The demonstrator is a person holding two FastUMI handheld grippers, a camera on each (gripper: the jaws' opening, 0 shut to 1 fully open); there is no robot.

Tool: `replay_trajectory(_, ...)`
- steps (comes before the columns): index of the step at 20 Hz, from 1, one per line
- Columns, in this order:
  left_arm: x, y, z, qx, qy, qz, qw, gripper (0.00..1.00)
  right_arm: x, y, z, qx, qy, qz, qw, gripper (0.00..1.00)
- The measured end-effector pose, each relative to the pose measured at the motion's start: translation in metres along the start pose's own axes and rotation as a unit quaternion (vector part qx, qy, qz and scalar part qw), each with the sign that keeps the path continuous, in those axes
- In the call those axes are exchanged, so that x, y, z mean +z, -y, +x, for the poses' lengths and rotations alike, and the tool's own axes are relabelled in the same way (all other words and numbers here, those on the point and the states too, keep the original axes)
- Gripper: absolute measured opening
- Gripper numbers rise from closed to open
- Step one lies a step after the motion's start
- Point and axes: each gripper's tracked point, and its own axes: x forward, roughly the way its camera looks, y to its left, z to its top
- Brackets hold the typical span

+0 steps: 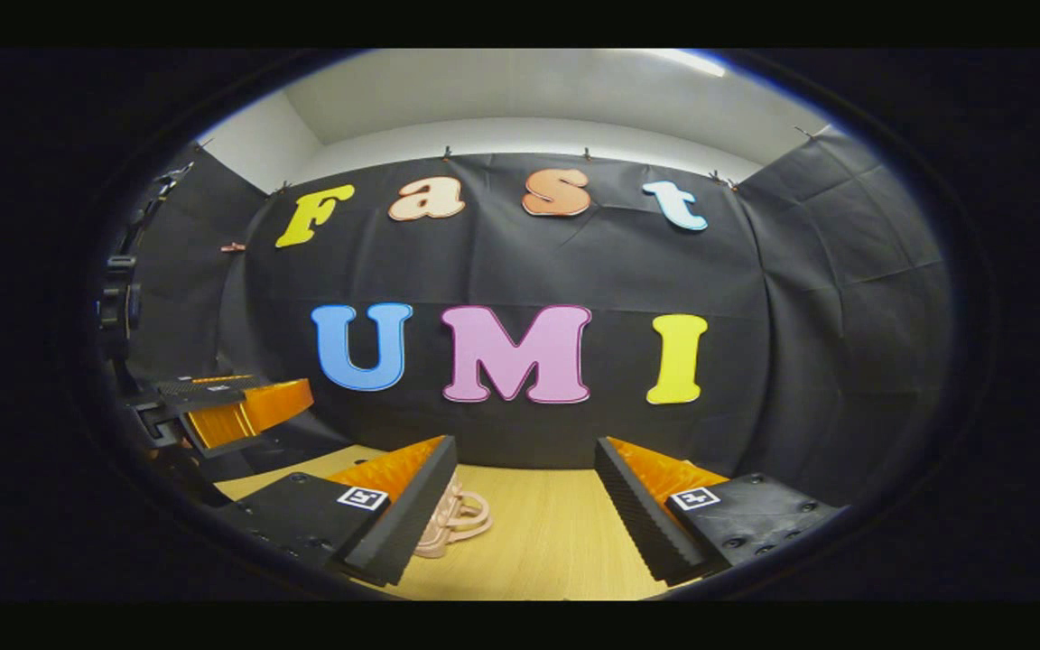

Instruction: First open the suitcase, pack the skin care products into it, and then close the suitcase.

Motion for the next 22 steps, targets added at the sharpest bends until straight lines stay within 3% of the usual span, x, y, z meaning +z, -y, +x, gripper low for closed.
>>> replay_trajectory(17, -0.011, 0.013, 0.001, -0.008, -0.013, 0.013, 1.0, 0.96, -0.019, -0.002, -0.004, 0.007, -0.037, 0.018, 0.999, 0.97)
replay_trajectory(22, -0.02, 0.01, -0.006, -0.002, -0.024, -0.006, 1.0, 0.96, -0.016, -0.008, -0.01, 0.018, -0.034, 0.006, 0.999, 0.97)
